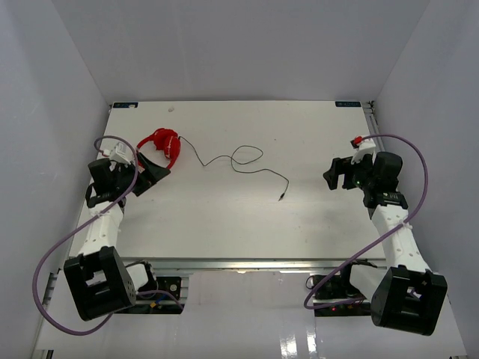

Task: Wrap the headphones

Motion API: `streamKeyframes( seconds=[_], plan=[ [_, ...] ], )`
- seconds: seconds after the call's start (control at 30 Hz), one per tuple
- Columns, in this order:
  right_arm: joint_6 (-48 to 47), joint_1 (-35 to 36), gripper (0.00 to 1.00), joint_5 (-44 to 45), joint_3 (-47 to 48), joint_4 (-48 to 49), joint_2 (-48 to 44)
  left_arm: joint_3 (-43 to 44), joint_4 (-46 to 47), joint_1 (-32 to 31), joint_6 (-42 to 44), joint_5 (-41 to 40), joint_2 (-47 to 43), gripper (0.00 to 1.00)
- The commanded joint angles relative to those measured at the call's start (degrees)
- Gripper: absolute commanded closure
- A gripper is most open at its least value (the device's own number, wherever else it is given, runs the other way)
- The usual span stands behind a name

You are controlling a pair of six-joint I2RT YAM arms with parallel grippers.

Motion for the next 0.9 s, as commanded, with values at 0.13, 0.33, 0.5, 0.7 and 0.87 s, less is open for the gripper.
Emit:
streamKeyframes(
  seconds=[0.13, 0.33, 0.5, 0.7, 0.87],
  plan=[
    [-24.9, 0.0, 0.1, -35.0, -2.0, -5.5, -0.5, 3.5, 3.0, 0.3, 1.6, -5.4, 5.5, 0.02],
    [-21.7, 0.0, 0.1, -32.5, -4.0, -2.1, 2.0, 9.9, -2.4, 1.9, 0.6, -13.3, 16.5, 0.02],
    [-22.7, 0.1, 0.1, -32.8, -3.9, -2.6, 4.8, 21.9, -10.1, 2.2, -2.0, -23.8, 28.4, 0.12],
    [-23.5, 0.0, 0.1, -32.8, -3.6, -3.3, 6.2, 34.4, -15.7, 1.4, -3.2, -27.8, 41.5, 0.2],
    [-24.3, -0.1, 0.1, -32.6, -3.5, -3.6, 7.2, 42.5, -20.3, -1.7, -0.1, -35.1, 48.1, 0.22]
  ],
)
